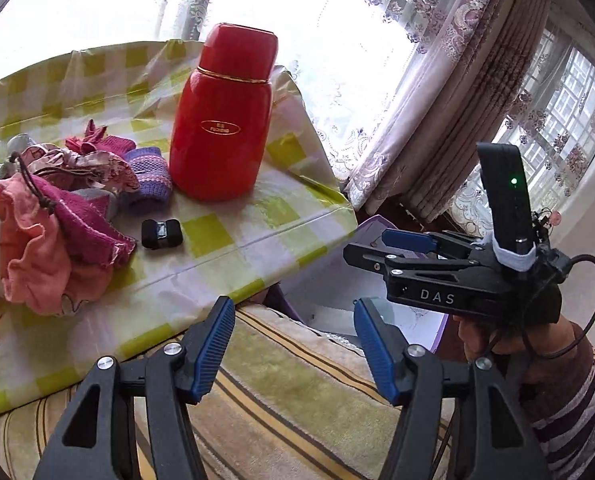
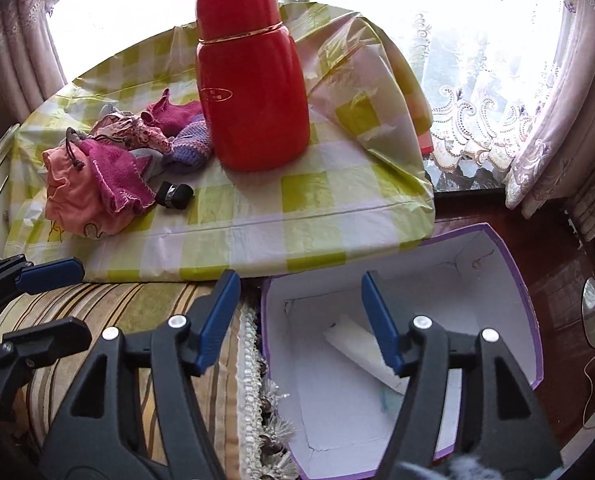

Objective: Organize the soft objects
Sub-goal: 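Carry the packet and pouch over the purple-rimmed box and open both tools, then grasp the black scrunchie with the left tool while the right tool grasps the black clip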

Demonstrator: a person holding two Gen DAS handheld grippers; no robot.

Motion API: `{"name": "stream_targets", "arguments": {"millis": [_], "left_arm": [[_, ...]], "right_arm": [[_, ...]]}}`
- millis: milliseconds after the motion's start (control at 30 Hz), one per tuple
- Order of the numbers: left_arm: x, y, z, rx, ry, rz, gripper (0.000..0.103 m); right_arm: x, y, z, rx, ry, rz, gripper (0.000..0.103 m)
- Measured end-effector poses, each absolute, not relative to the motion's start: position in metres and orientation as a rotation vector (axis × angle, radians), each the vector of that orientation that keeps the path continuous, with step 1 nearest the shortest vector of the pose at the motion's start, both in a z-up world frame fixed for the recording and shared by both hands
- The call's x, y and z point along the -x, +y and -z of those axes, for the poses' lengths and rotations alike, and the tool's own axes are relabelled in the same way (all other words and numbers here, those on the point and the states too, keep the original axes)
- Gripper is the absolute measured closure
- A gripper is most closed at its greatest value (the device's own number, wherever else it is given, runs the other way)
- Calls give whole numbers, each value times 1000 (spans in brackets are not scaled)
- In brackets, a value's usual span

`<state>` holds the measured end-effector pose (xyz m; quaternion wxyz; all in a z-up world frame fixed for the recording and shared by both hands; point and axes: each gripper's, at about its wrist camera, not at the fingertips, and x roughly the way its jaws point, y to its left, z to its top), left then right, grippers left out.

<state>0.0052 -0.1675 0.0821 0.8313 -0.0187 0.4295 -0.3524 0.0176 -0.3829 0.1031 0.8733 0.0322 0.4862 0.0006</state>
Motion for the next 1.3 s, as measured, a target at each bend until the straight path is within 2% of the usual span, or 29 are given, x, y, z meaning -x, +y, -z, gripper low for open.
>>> {"name": "stream_targets", "arguments": {"millis": [300, 567, 967, 1300], "left_arm": [[-36, -32, -97, 206, 835, 379, 40], [-89, 68, -66, 371, 877, 103, 40], [-161, 135, -8, 590, 995, 4, 40], [-215, 138, 27, 620, 1063, 16, 43]], "right_arm": [[-71, -330, -87, 51, 1064, -140, 36], [-119, -288, -58, 129, 1089, -239, 36], [-163, -258, -28, 224, 1082, -299, 36], [-188, -246, -5, 236, 1119, -319, 36]]}}
